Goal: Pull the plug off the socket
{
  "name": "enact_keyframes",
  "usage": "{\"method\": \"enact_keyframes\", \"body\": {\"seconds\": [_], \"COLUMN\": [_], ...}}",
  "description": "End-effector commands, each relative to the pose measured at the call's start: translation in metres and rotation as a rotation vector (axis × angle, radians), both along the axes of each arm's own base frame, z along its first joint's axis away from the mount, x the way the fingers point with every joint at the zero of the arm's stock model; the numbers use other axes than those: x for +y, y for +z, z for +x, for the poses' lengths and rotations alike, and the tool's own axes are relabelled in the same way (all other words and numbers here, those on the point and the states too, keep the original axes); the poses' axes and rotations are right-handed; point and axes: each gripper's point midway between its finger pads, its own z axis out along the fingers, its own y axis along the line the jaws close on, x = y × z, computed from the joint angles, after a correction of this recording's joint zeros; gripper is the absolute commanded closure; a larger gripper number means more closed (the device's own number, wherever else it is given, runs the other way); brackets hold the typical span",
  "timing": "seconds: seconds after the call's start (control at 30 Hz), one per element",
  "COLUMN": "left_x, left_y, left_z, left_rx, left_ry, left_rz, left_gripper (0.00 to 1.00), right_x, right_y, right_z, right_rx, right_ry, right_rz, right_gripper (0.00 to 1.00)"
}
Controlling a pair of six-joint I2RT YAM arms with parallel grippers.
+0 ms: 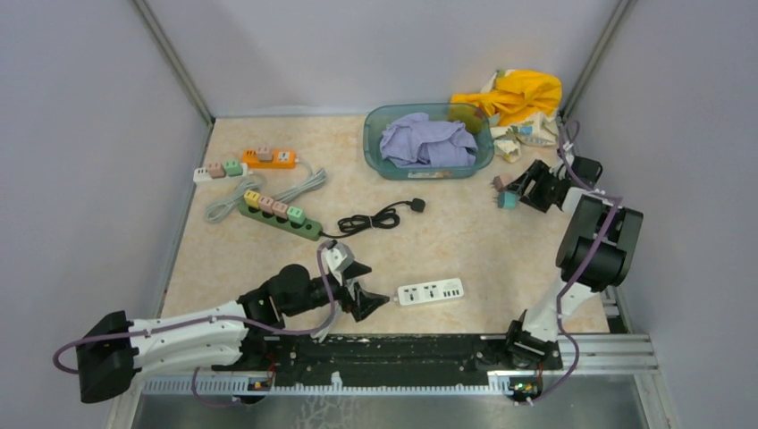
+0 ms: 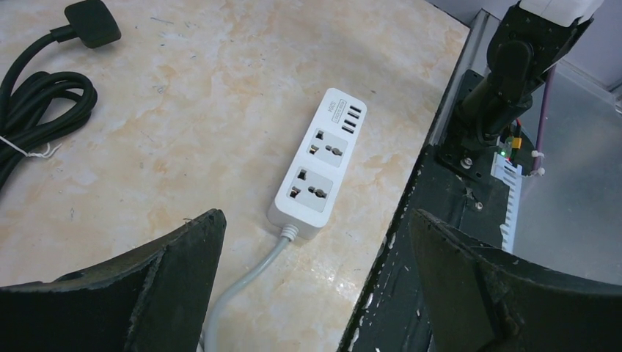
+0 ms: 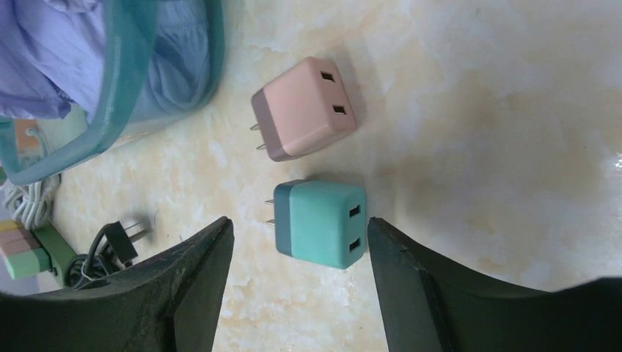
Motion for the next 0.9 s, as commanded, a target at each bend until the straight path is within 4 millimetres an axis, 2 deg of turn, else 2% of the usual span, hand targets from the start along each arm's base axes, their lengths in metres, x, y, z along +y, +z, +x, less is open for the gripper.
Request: {"method": "enact_keyframes", "body": {"seconds": [0.0, 0.13, 0.23, 0.53, 0.67, 0.87], "left_x": [0.001, 0.001, 0.002, 0.013, 0.016, 0.021], "left_y": [0.02, 0.021, 0.02, 0.003, -0.003, -0.009], "left_z": [0.009, 0.011, 0.013, 0.024, 0.029, 0.034], "left_rx": [-0.011, 0.003, 0.009, 0.026, 0.035, 0.052], "left_ry": [0.044, 0.05, 0.062, 0.138, 0.167, 0.208], "left_rz": [-0.017, 0.028, 0.054, 0.159, 0.219, 0.263], "left_gripper": [0.0, 0.0, 0.0, 0.0, 0.0, 0.01], "right_x": [-0.01, -0.008, -0.004, 0.037, 0.066, 0.144], "right_y": [0.052, 0.062, 0.083, 0.149, 0.176, 0.192], "right_z": [0.01, 0.005, 0.001, -0.03, -0.051, -0.094], "right_rx": [-0.15, -0.172, -0.224, -0.458, -0.561, -0.674], "right_ry": [0.023, 0.048, 0.081, 0.3, 0.444, 0.764], "right_rz": [-0.126, -0.152, -0.177, -0.178, -0.199, -0.175], "right_gripper": [0.32, 0.32, 0.32, 0.32, 0.32, 0.32]}}
